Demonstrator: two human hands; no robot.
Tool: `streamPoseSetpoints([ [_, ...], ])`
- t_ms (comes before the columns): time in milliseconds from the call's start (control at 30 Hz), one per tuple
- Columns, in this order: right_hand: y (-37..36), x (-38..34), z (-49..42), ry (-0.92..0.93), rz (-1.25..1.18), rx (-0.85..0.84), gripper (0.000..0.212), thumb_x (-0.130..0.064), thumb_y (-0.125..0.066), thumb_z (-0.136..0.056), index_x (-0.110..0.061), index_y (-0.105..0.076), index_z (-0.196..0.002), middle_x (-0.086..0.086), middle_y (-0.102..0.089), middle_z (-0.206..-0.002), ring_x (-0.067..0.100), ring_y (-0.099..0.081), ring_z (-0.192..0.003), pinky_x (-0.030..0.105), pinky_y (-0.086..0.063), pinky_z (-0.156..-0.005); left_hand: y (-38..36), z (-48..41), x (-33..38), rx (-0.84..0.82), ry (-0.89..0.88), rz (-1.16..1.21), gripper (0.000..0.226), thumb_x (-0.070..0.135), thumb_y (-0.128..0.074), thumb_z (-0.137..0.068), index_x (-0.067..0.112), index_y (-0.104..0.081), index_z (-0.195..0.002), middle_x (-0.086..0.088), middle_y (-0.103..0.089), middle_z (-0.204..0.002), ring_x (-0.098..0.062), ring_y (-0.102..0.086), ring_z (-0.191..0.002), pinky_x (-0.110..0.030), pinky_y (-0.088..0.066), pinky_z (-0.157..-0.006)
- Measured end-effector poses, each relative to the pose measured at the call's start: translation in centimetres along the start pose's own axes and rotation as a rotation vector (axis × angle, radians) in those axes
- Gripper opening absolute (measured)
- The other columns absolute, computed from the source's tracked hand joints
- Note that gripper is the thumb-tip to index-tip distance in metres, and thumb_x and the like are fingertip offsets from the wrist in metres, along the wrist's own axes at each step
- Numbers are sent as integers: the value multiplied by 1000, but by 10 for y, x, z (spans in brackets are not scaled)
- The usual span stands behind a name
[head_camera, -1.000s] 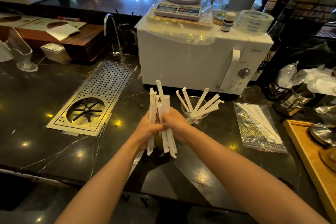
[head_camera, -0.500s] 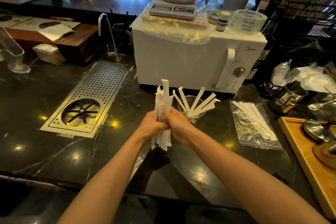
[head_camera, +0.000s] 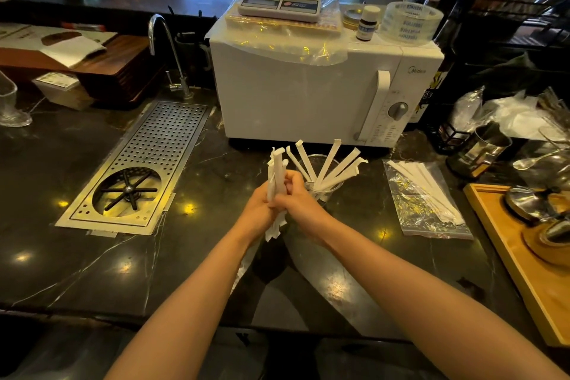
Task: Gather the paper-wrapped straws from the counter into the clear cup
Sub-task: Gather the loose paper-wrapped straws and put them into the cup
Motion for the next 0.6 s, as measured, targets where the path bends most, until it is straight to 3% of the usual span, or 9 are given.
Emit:
streamPoseSetpoints([
  [100, 0, 0, 3, 46, 41, -25, 57, -8, -62, -80, -17, -31, -127, 2, -48, -114, 16, -49, -106, 25, -44, -87, -1, -1, 6, 2, -1, -37, 31, -7, -40, -88, 2, -53, -114, -27, -58, -112, -42, -54, -108, -45, -45, -92],
  [167, 1, -1, 3, 76, 48, -10, 57, -14, -65, -79, -18, -35, -127, -1, -50, -110, 12, -51, -100, 20, -45, -82, -4, -4, 5, 10, -8, -67, 36, -14, -39, -86, -8, -46, -121, -36, -52, -119, -49, -47, -116, -43, -41, -91],
  [300, -1, -1, 1, 122, 58, 66, 52, -19, -65, -81, -16, -41, -126, -5, -50, -102, -1, -50, -86, 8, -40, -66, -10, 3, 15, 18, -108, -47, 22, 4, -41, -92, 6, -54, -110, -6, -56, -96, -26, -55, -104, -27, -48, -85],
  [433, -1, 4, 0, 112, 56, 69, 52, -17, -66, -80, -14, -43, -125, -6, -51, -101, 6, -50, -92, 9, -42, -65, -7, -1, 6, 17, -49, -68, 27, -7, -41, -89, -11, -48, -116, 1, -52, -87, -20, -48, -98, -19, -48, -69],
  [600, 0, 9, -1, 124, 86, 53, 53, -13, -71, -75, -14, -47, -122, -19, -49, -92, -3, -50, -85, 7, -40, -66, -1, -3, -7, -6, -113, -52, 15, 5, -47, -90, 8, -55, -102, 1, -59, -91, -5, -57, -88, -7, -50, -72],
])
Point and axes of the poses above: each hand's wrist, its own z-axis away from the middle knuckle, its own y-axis out of the back of the hand, x = y × z, the point moved 1 cm from there along -z, towards the middle knuckle
